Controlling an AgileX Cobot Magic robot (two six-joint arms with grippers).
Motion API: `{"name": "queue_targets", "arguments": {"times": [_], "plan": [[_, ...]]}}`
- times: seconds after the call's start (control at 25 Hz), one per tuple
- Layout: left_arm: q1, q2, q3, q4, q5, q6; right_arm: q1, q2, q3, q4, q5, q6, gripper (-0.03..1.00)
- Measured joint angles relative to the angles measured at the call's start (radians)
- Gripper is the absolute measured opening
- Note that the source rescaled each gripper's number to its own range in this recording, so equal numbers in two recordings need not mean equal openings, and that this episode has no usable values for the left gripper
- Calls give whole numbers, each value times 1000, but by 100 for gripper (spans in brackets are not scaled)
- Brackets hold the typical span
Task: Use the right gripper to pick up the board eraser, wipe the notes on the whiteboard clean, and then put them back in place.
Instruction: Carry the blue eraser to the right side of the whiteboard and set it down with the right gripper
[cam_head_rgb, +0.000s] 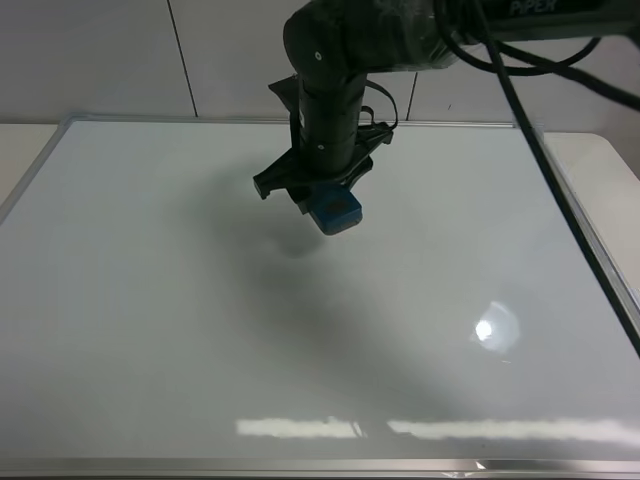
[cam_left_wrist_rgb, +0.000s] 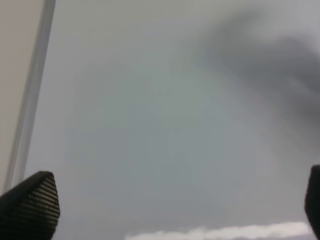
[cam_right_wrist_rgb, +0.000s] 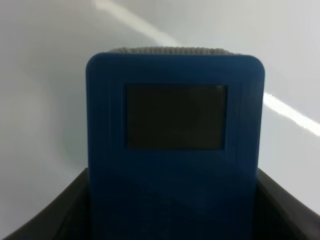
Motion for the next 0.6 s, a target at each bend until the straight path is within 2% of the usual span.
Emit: {"name": "queue_targets", "arguments": {"times": [0.2, 0.36, 0.6], "plan": [[0, 0, 0, 0, 0, 0, -26, -212, 337, -26, -132, 72, 4], [0, 0, 0, 0, 0, 0, -99, -418, 596, -8, -220, 106, 4], [0, 0, 0, 0, 0, 0, -279, -726, 873, 4, -230, 100, 4]]}}
